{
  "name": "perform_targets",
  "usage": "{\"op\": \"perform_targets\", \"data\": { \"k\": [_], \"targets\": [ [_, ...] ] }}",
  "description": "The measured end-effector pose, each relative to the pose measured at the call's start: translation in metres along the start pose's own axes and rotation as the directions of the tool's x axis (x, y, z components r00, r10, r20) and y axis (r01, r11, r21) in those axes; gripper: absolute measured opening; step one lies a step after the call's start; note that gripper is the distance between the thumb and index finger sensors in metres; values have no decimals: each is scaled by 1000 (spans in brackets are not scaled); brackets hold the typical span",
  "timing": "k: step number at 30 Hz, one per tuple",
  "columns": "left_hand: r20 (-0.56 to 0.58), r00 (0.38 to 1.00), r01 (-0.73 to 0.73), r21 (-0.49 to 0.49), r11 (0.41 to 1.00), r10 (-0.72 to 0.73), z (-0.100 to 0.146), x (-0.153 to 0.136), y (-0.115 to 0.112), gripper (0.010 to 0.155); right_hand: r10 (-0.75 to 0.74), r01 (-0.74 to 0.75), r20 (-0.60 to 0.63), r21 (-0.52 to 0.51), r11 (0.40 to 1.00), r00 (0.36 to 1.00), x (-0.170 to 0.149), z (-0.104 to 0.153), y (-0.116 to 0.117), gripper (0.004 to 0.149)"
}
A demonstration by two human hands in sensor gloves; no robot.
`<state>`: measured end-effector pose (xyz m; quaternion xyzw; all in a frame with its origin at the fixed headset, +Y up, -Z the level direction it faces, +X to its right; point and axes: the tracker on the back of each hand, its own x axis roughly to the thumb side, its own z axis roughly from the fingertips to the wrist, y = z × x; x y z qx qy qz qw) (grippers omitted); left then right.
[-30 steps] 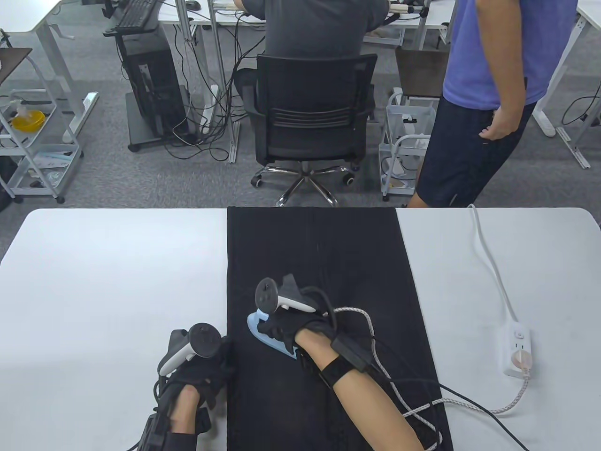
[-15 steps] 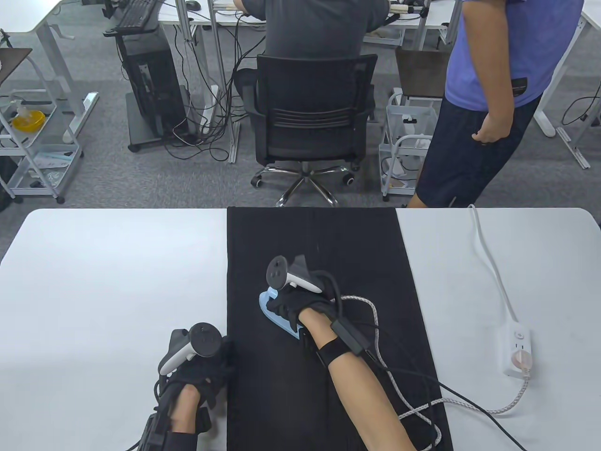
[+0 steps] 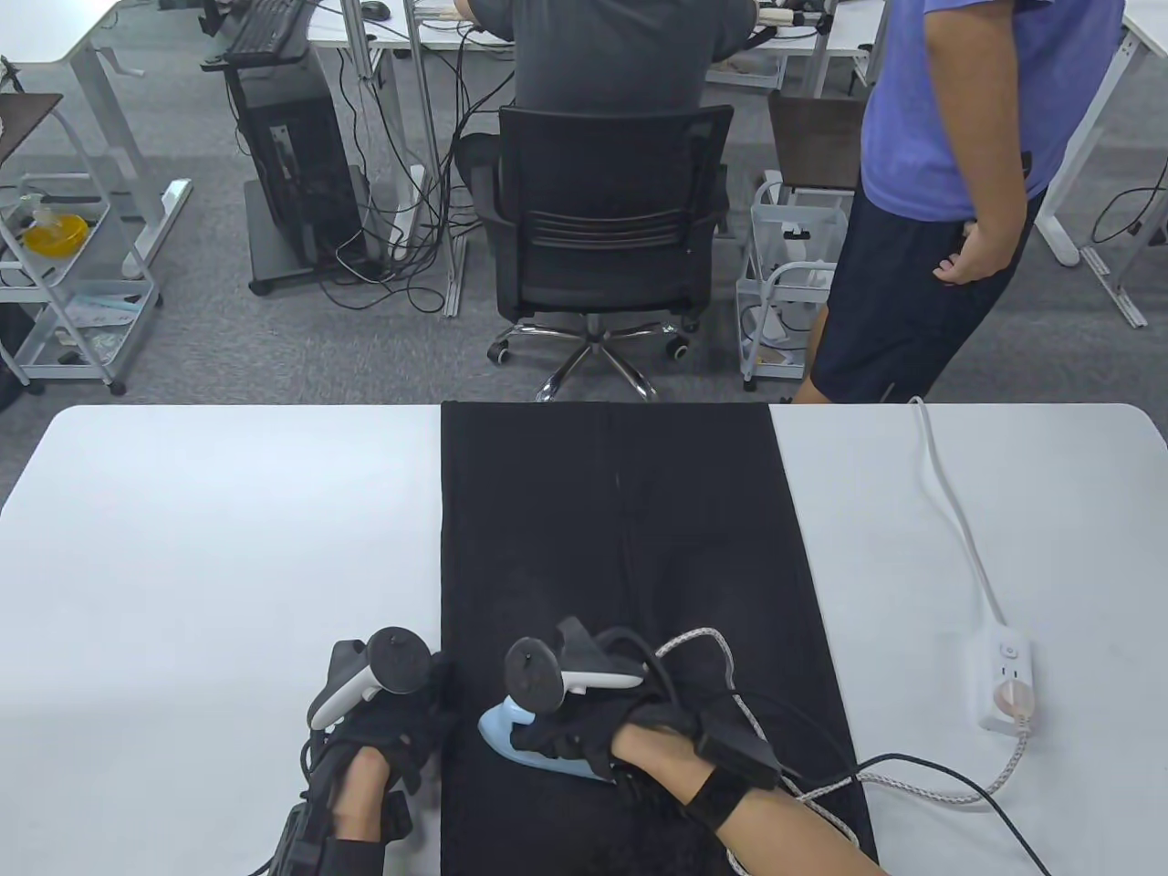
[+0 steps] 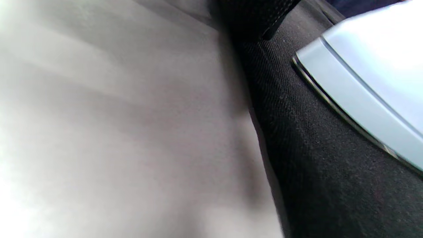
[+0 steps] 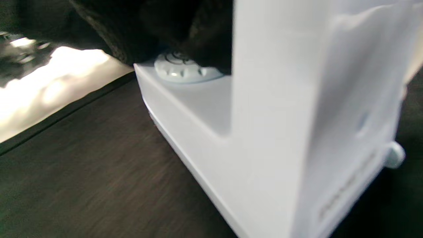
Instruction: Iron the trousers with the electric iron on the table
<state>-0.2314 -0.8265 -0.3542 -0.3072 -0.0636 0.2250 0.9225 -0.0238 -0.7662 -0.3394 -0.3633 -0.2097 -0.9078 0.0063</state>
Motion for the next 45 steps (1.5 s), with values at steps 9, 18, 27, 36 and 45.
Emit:
{"op": "perform_targets", "data": {
  "k": [9, 18, 27, 36, 45],
  "targets": [
    [1, 1000, -5, 0, 1000, 5, 0, -1, 0, 78, 52, -52, 104, 0, 999, 993, 26, 33, 18, 49],
    [-4, 1000, 4, -4, 1000, -4, 1, -2, 0, 77, -30, 27, -77, -34, 999, 997, -20, -22, -15, 49],
    [-2, 1000, 1, -8, 1000, -1, 1, -2, 1, 78, -169, 129, -369, -131, 983, 914, -96, -85, -54, 49],
    [-2, 1000, 7, -10, 1000, -7, 0, -1, 0, 78, -199, 144, -441, -156, 977, 875, -104, -85, -54, 50],
    [-3, 1000, 7, -15, 1000, -7, 0, 0, 0, 78, -124, 102, -293, -91, 991, 948, -67, -51, -34, 49]
  ]
}}
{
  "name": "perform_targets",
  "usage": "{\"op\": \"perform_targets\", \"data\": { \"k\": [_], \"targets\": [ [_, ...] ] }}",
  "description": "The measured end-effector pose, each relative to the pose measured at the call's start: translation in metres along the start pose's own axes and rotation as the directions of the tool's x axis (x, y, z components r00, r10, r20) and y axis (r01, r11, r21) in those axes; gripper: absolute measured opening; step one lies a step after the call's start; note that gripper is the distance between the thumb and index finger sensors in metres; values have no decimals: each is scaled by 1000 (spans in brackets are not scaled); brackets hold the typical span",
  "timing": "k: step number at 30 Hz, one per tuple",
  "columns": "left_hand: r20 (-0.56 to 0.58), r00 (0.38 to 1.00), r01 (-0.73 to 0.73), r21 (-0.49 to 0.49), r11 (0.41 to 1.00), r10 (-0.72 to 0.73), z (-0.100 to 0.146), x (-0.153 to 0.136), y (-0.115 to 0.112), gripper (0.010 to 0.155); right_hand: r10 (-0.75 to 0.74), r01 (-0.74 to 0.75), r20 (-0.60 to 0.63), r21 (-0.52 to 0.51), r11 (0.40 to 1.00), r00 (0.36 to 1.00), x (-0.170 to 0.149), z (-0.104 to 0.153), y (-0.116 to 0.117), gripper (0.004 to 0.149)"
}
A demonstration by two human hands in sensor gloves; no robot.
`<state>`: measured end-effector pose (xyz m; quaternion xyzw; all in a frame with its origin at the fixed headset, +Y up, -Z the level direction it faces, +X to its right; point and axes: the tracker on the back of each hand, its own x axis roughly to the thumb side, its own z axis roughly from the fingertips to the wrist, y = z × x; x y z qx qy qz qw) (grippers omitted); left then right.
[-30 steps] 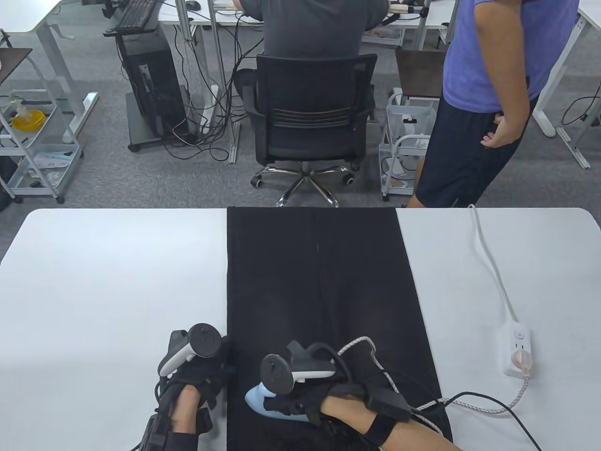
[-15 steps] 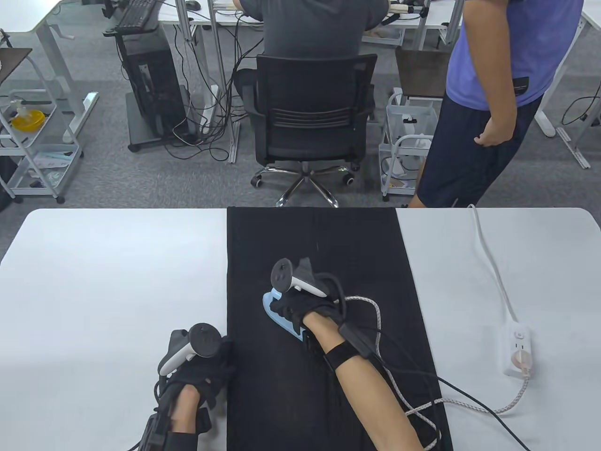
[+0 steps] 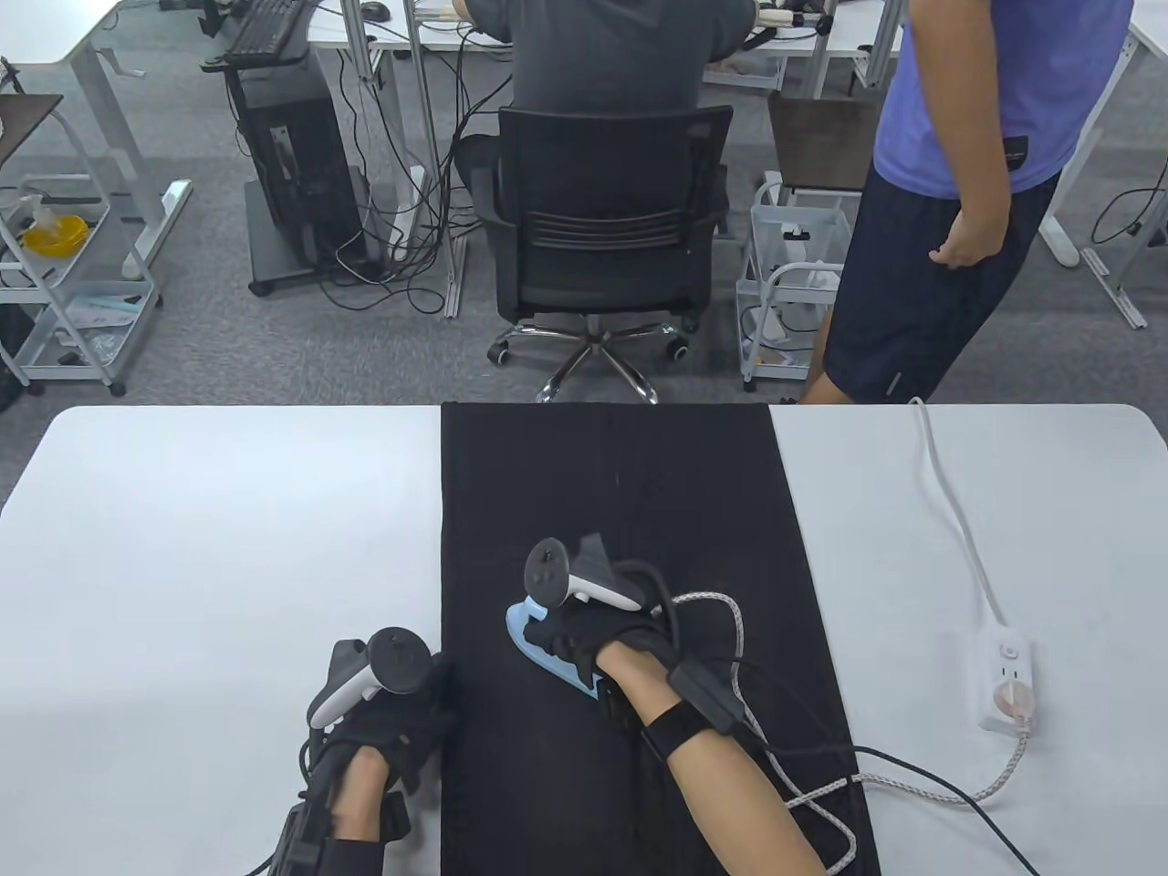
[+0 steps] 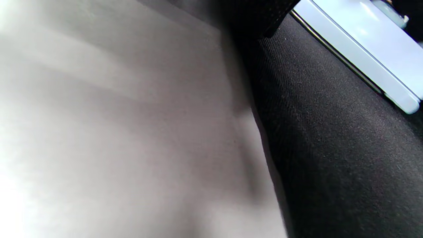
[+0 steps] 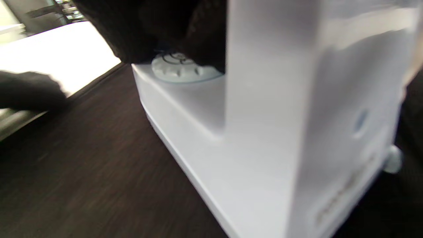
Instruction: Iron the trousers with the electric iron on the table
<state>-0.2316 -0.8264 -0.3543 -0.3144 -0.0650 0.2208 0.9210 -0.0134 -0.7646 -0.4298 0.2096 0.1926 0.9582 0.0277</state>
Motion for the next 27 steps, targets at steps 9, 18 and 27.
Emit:
{"op": "perform_targets", "data": {
  "k": [9, 18, 27],
  "targets": [
    [0, 1000, -6, 9, 1000, 6, 0, -1, -1, 78, 131, -145, 337, 15, 989, 932, 57, 89, 44, 49],
    [-88, 994, 75, 44, 996, -71, 4, 11, -2, 76, 100, -12, 451, -195, 981, 887, 47, 153, 58, 49],
    [0, 987, 159, 135, 978, -160, 7, 15, 2, 77, -226, 382, 403, -362, 850, 887, -100, 229, -5, 49]
  ]
}}
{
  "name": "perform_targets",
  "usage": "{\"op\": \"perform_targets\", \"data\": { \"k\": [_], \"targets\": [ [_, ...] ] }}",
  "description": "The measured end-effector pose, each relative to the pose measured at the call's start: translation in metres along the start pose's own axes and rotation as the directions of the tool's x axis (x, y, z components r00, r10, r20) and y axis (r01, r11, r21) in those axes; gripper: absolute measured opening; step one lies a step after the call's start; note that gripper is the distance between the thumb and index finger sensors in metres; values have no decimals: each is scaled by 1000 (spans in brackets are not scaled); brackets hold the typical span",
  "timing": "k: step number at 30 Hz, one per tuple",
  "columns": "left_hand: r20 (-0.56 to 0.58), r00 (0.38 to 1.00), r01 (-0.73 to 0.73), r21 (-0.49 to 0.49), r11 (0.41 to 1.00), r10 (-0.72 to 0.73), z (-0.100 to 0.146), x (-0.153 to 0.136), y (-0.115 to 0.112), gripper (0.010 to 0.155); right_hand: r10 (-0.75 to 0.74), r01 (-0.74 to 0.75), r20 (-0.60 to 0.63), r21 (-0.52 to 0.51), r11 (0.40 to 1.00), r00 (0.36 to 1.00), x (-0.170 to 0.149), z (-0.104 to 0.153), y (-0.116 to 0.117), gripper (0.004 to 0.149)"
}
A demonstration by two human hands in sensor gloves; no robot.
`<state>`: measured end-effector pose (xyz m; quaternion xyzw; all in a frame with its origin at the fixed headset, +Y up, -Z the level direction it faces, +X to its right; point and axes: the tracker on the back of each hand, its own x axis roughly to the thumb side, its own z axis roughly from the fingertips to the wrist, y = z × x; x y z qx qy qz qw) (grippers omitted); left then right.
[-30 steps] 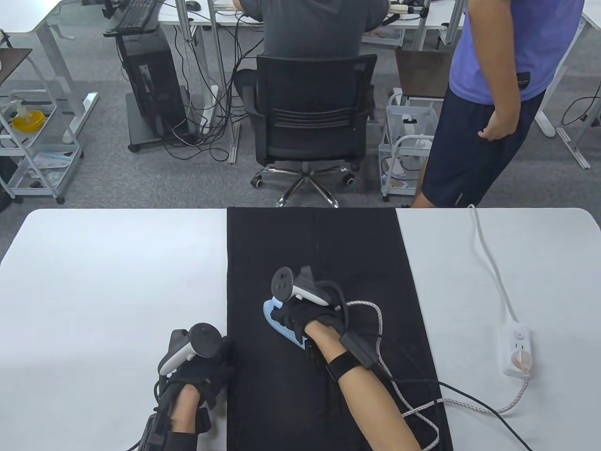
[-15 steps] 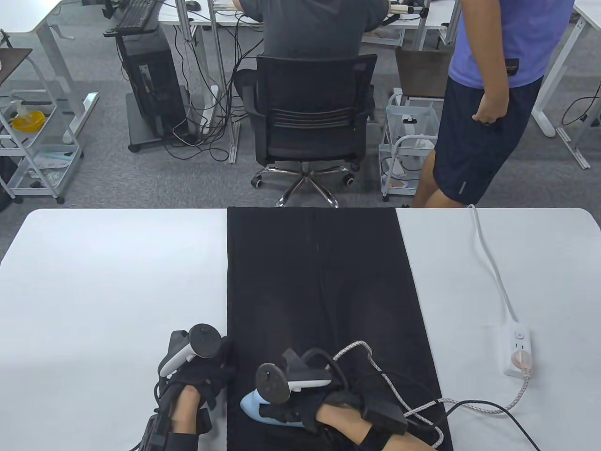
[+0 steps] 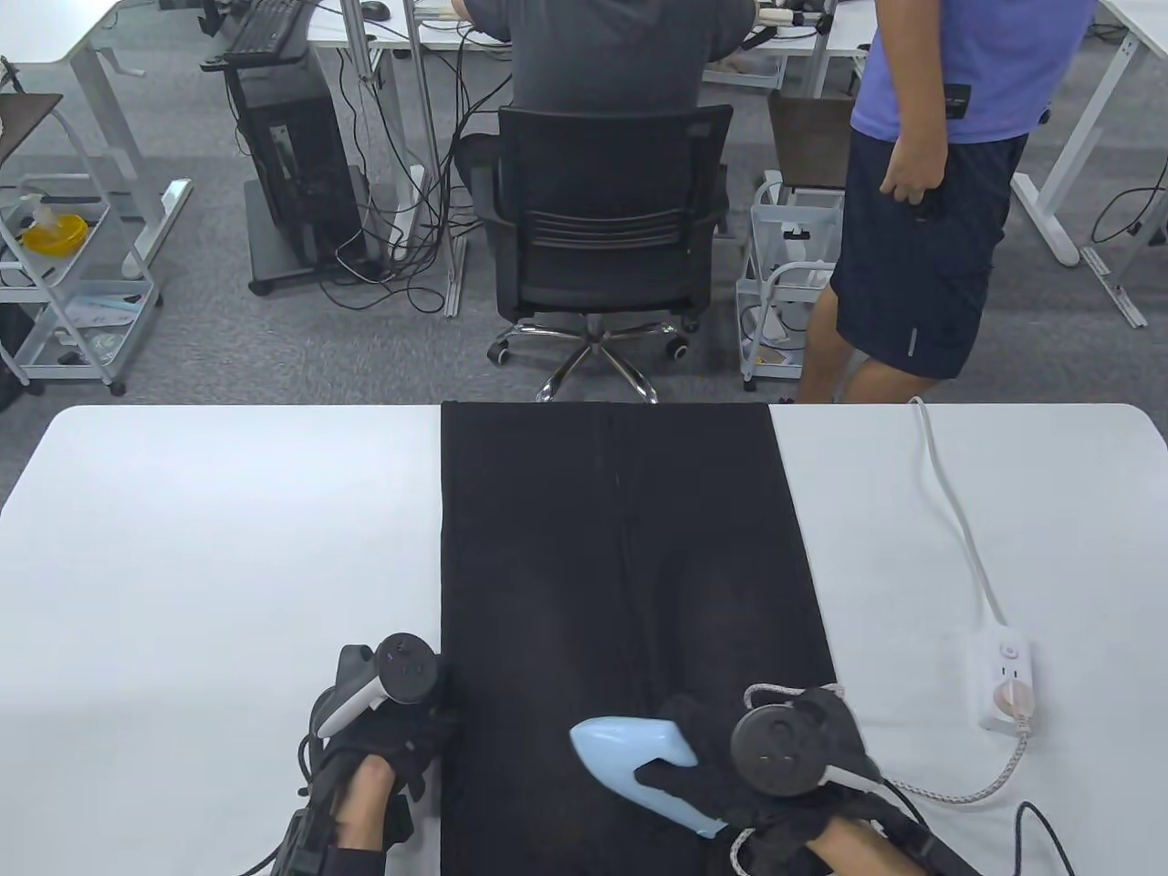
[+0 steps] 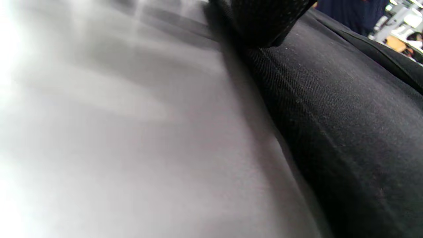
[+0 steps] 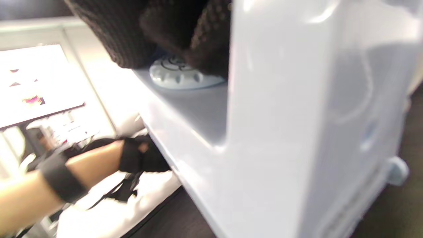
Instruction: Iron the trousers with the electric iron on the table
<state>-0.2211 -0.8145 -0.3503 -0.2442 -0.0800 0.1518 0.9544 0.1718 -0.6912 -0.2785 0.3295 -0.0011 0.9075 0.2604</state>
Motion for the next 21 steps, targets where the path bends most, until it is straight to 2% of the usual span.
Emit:
{"op": "perform_targets", "data": {
  "k": [2, 4, 6, 9, 12, 15, 17, 19, 20, 21],
  "targets": [
    [63, 996, 57, 37, 998, -59, -2, 21, 5, 77, -66, 62, -57, -63, 996, 996, -26, 18, -17, 49],
    [133, 987, 82, 59, 995, -89, -5, 48, 10, 78, -116, 107, -83, -108, 988, 990, -41, 27, -24, 49],
    [204, 973, 103, 40, 994, -109, -12, 78, 12, 84, -134, 117, -106, -149, 982, 985, -49, 30, -28, 49],
    [309, 941, 165, -54, 985, -140, -35, 138, 8, 98, -23, -9, -154, -201, 979, 988, -55, 34, -33, 49],
    [401, 905, 202, -122, 972, -138, -69, 187, -4, 100, 40, -81, -201, -199, 977, 979, -61, 38, -35, 49],
    [389, 921, 100, -198, 975, -16, -99, 208, -12, 105, 35, -81, -244, -181, 980, 969, -73, 40, -36, 49],
    [360, 931, 147, -202, 968, -66, -113, 210, -19, 106, 35, -84, -265, -173, 981, 963, -78, 39, -36, 49],
    [325, 933, 253, -283, 925, -155, -124, 208, -33, 106, 61, -108, -299, -146, 983, 952, -85, 37, -33, 49],
    [335, 934, 217, -266, 939, -122, -122, 208, -32, 106, 65, -111, -305, -138, 984, 950, -87, 37, -32, 49],
    [335, 933, 206, -199, 958, -131, -119, 207, -32, 106, 71, -115, -311, -125, 985, 948, -89, 36, -31, 49]
  ]
}}
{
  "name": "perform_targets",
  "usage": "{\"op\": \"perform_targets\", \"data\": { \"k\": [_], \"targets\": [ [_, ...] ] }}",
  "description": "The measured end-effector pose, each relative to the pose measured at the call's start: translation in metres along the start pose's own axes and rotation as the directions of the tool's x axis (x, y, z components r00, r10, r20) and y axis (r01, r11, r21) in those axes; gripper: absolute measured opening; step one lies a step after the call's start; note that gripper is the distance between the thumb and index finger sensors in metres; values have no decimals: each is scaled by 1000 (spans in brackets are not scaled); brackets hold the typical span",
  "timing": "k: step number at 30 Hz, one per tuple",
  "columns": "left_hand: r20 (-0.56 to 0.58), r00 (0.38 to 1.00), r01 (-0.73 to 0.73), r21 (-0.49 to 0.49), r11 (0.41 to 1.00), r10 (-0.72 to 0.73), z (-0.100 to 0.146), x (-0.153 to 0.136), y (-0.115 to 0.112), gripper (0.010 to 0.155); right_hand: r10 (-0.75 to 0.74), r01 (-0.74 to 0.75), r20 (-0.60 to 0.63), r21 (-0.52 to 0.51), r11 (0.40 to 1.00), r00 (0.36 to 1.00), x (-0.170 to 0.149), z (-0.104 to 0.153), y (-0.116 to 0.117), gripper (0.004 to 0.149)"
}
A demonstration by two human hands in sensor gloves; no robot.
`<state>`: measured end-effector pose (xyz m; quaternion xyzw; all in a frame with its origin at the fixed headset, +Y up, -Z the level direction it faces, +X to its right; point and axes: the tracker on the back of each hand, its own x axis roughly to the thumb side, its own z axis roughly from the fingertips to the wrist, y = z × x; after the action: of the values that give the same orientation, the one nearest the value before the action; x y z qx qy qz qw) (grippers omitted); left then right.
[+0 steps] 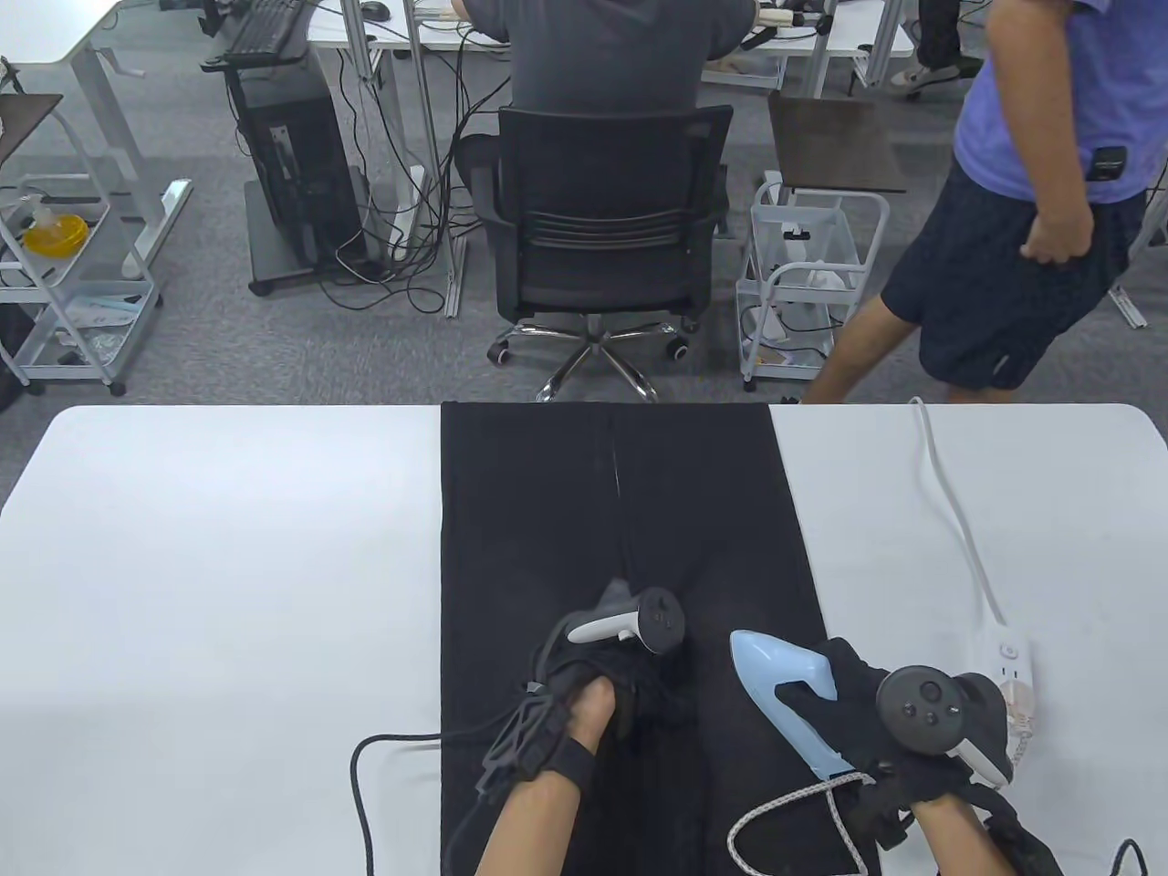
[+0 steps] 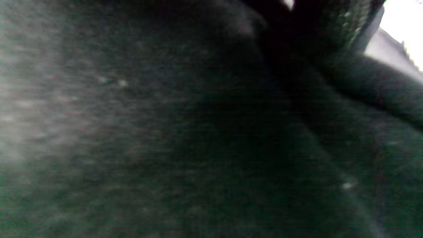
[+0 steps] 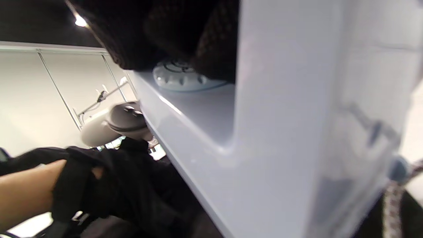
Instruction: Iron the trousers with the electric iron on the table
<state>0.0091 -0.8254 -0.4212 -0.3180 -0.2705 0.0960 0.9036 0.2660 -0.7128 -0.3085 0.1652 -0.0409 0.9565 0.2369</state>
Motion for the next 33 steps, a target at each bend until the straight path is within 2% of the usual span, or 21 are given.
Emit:
{"op": "perform_targets", "data": {
  "k": [2, 4, 9, 17, 20, 22, 24, 28, 30, 31, 32, 33],
  "targets": [
    [21, 999, 47, -3, 999, -47, 5, -1, -5, 105, 2, -2, -7, 8, 1000, 1000, -1, -1, 2, 49],
    [41, 999, 14, 25, 1000, -15, 10, -1, -11, 105, 2, -2, -9, 10, 1000, 1000, -1, -1, 3, 49],
    [57, 998, 26, -21, 999, -25, 31, 10, -33, 107, 11, -11, -7, 16, 1000, 1000, 1, -2, 9, 49],
    [63, 994, 97, -64, 993, -93, 78, 44, -76, 107, -32, 33, -29, 29, 999, 999, -3, -3, 10, 50],
    [82, 991, 106, -48, 993, -102, 82, 46, -68, 105, -40, 41, -33, 29, 999, 999, -4, -4, 10, 49],
    [77, 996, 44, 28, 999, -46, 79, 38, -52, 101, -39, 39, -34, 27, 999, 999, -4, -4, 10, 49],
    [48, 999, -11, 111, 994, 6, 70, 23, -29, 100, -33, 34, -33, 30, 999, 999, -4, -4, 10, 49],
    [-56, 995, -79, 128, 989, 87, 43, -16, 2, 101, -26, 27, -36, 38, 999, 999, -5, -4, 10, 49],
    [-59, 996, -62, 87, 994, 67, 29, -29, 0, 105, -23, 25, -41, 43, 999, 999, -6, -4, 11, 49],
    [-49, 998, -44, 19, 999, 45, 19, -34, -9, 104, -21, 23, -45, 46, 999, 999, -7, -4, 11, 49],
    [-40, 996, -76, -12, 997, 76, 20, -33, -11, 107, -19, 21, -47, 48, 999, 999, -8, -5, 11, 49],
    [-44, 992, -114, 65, 991, 117, 23, -29, -12, 107, -17, 19, -50, 50, 999, 999, -9, -5, 11, 49]
  ]
}}
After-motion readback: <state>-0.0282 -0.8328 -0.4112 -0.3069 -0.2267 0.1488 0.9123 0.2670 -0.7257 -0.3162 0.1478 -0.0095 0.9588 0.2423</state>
